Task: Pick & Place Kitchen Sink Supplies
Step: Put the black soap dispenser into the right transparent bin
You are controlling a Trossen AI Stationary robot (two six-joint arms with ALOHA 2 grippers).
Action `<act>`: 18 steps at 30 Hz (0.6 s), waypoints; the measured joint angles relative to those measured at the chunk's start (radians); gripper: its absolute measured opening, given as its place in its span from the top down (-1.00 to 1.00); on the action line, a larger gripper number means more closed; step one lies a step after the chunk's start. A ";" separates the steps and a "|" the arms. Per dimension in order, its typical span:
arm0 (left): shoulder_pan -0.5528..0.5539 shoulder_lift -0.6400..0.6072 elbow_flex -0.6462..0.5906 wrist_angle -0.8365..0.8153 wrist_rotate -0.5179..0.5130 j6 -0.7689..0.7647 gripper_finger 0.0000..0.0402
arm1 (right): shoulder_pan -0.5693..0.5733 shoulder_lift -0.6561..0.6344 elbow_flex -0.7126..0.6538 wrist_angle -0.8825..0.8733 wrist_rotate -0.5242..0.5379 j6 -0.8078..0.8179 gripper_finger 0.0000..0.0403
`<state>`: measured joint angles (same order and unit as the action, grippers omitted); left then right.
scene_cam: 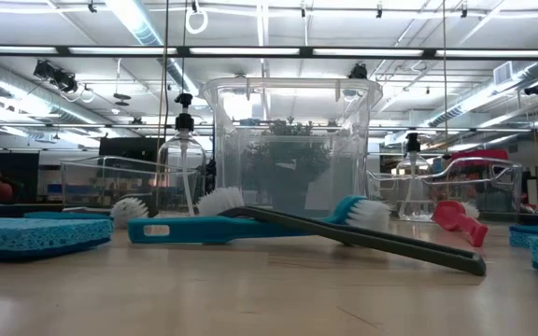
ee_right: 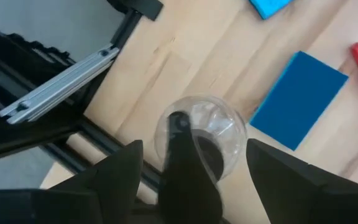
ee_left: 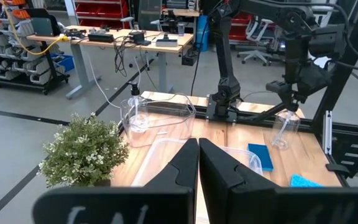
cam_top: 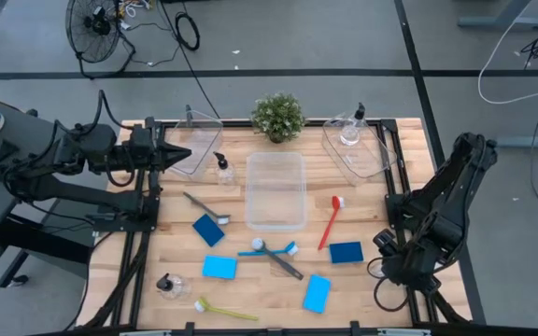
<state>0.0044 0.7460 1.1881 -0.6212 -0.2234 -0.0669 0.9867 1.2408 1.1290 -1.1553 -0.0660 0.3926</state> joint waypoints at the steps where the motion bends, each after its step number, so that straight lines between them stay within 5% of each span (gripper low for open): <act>1: 0.000 0.000 0.000 0.000 0.000 0.000 0.92 | 0.002 0.004 0.000 0.000 0.002 0.003 -0.42; 18: 0.000 0.000 0.000 0.000 0.000 0.000 0.92 | 0.010 0.038 0.000 -0.027 0.001 0.071 -0.29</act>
<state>0.0045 0.7461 1.1881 -0.6211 -0.2234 -0.0668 0.9970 1.2789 1.1290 -1.1825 -0.0650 0.4637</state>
